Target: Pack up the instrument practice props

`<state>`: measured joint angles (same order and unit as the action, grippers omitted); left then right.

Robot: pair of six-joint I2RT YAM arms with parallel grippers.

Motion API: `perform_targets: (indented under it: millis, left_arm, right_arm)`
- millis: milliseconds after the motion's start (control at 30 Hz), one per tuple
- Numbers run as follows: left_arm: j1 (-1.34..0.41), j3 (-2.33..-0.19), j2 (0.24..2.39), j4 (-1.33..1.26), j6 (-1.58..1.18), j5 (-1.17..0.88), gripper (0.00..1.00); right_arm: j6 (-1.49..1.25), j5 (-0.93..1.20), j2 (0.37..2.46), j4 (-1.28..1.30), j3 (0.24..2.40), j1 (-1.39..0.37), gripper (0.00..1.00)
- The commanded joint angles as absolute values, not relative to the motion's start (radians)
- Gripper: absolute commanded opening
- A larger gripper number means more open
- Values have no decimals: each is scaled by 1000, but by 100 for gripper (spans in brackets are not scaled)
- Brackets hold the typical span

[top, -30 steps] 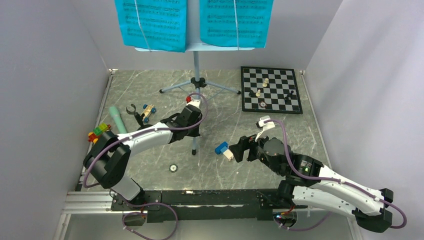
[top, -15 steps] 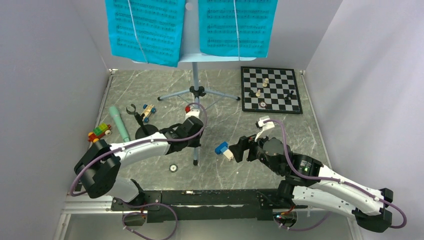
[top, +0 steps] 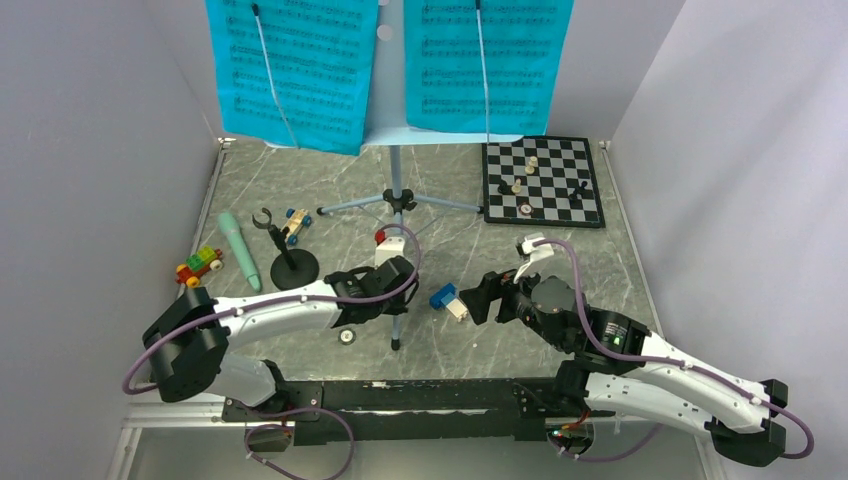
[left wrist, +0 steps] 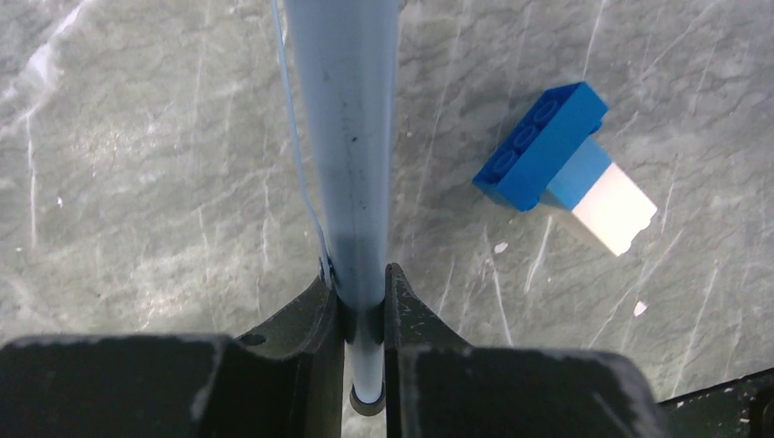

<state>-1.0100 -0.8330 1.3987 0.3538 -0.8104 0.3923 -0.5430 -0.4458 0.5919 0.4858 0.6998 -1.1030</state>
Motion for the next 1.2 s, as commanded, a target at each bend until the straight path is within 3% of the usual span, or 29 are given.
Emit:
perform_targets:
  millis: [0, 333, 367, 500, 600, 667, 800, 933, 1100, 1167]
  left_arm:
    - [-1052, -823, 1307, 406, -860, 427, 0]
    - [-1072, -803, 1302, 399, -871, 434, 1]
    - [-1072, -810, 1300, 401, -865, 435, 7]
    - [-1072, -846, 1271, 413, -832, 449, 49]
    - [-1072, -886, 1239, 424, -794, 451, 72]
    - [-1072, -927, 1229, 447, -760, 447, 82]
    - [-1072, -984, 1184, 459, -687, 430, 88]
    - [-1072, -975, 1102, 370, -615, 380, 95]
    - [-1072, -952, 1013, 284, -560, 314, 98]
    - [-1072, -938, 978, 256, -552, 284, 98]
  right_arm:
    - [-558, -446, 581, 481, 685, -1104, 88]
    - [-560, -432, 611, 471, 695, -1104, 88]
    - [-561, -434, 609, 476, 702, -1104, 88]
    - [-557, -452, 595, 499, 738, -1104, 89]
    - [-539, -488, 587, 538, 778, -1103, 89]
    - [-523, -530, 587, 565, 804, -1103, 90]
    - [-482, -593, 607, 600, 850, -1086, 92]
    - [-436, -463, 710, 611, 891, -878, 97]
    - [-456, 56, 746, 478, 818, -322, 97]
    - [-507, 172, 753, 422, 794, -185, 96]
